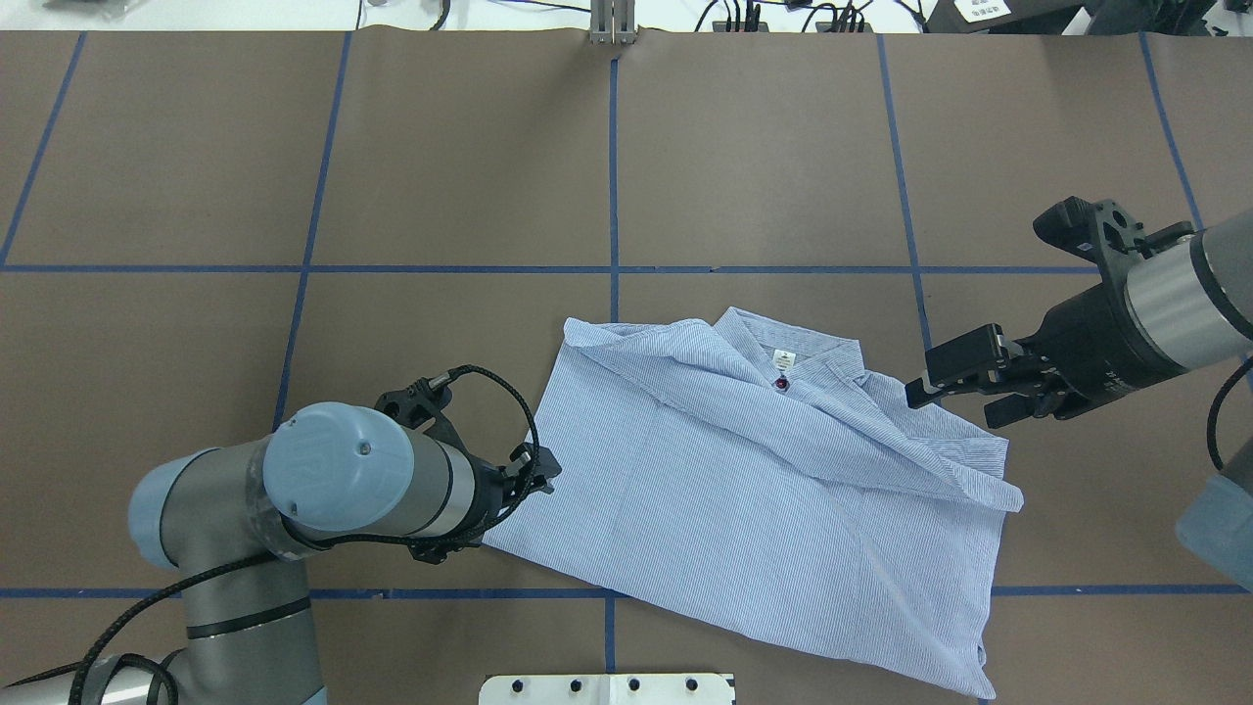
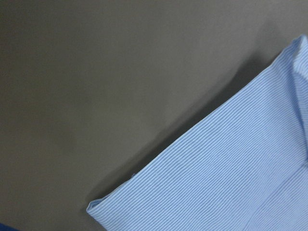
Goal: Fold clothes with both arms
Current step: 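Grasp the shirt corner with the left gripper while right gripper releases and rises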
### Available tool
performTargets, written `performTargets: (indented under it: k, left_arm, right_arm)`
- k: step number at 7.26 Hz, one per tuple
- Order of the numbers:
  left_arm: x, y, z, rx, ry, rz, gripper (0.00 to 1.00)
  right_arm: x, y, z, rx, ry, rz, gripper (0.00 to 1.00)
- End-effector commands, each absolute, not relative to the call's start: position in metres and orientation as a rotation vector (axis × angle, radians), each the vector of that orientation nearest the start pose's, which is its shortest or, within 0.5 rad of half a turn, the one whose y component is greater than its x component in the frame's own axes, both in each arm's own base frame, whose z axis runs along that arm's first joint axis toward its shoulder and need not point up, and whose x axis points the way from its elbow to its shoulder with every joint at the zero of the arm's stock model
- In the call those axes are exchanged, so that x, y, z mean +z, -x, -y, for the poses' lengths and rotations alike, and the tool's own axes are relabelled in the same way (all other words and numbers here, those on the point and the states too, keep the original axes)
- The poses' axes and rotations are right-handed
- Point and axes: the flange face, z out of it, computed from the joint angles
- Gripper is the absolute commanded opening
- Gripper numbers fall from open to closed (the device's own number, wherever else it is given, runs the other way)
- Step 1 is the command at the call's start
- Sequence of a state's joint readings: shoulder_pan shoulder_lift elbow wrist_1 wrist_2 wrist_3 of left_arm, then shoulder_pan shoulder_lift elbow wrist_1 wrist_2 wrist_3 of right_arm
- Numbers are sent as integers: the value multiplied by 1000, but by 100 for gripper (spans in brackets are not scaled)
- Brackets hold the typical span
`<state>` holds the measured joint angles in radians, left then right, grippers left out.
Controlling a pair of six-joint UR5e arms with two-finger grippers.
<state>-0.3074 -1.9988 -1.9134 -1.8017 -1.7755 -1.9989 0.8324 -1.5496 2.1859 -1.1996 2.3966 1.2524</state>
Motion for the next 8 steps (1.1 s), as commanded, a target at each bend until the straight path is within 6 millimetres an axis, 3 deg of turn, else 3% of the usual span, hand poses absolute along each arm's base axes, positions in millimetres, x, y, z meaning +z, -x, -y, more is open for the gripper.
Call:
performTargets:
  k: [1, 5, 8]
  left_arm:
    - [268, -553, 285, -612, 255, -941, 94]
    - [272, -553, 285, -614, 257, -927, 85]
    - [278, -558, 287, -618, 257, -913, 72]
  right_arm:
    - [304, 246, 364, 38, 107, 1198, 100]
    - [305, 245, 364, 41, 108, 1197, 100]
    - [305, 245, 365, 42, 106, 1198, 100]
